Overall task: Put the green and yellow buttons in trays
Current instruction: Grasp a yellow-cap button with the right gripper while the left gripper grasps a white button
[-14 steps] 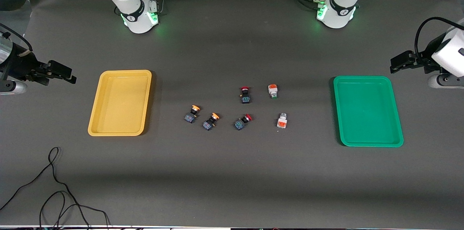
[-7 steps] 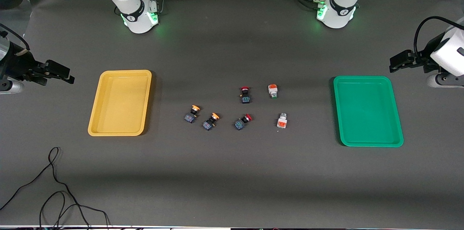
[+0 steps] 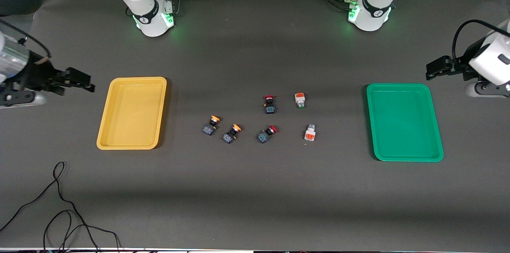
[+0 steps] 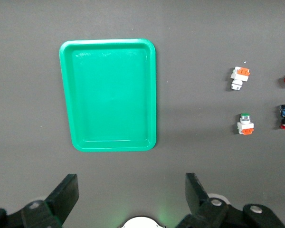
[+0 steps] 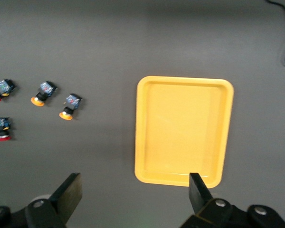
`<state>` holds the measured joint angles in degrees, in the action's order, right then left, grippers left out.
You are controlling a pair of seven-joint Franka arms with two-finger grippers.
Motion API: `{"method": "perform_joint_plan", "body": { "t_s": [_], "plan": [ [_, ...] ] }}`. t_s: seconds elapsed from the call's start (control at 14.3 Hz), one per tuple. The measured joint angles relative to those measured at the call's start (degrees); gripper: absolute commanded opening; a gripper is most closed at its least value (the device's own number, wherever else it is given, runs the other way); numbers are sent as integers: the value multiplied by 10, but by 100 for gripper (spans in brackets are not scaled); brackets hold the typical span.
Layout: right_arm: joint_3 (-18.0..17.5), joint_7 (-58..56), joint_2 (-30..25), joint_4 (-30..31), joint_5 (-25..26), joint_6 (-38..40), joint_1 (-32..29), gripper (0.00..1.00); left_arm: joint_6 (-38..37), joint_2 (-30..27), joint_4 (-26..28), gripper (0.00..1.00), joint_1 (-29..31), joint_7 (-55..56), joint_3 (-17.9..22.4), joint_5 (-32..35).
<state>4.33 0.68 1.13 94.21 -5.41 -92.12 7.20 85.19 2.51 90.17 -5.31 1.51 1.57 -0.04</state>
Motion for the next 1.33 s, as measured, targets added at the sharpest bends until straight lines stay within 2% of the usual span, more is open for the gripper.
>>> {"method": "perform_joint_plan", "body": {
  "t_s": [0.14, 0.28, 0.49, 0.63, 0.84, 1.05, 1.33],
  "plan": [
    [-29, 43, 9, 0, -9, -1, 1, 100, 26, -3, 30, 100, -6, 2, -10, 0],
    [-69, 95, 23, 0, -12, -17, 2, 100, 67, -13, 76, 100, -8, 26, -37, 0],
    [-142, 205, 63, 1, -13, -59, 5, 100, 137, -27, 147, 100, -12, 103, -102, -1],
    [-176, 251, 100, 4, -13, -86, 9, 100, 173, -28, 176, 100, -20, 155, -140, -8],
    [-188, 274, 151, 33, -13, -159, 17, 100, 217, -27, 207, 100, -71, 250, -168, -13],
    [-198, 297, 183, 100, -13, -274, 21, 100, 262, -16, 226, 100, -138, 337, -172, -14],
    [-200, 305, 236, 149, -13, -383, 28, 100, 346, 22, 270, 100, -171, 371, -171, -13]
  ]
}}
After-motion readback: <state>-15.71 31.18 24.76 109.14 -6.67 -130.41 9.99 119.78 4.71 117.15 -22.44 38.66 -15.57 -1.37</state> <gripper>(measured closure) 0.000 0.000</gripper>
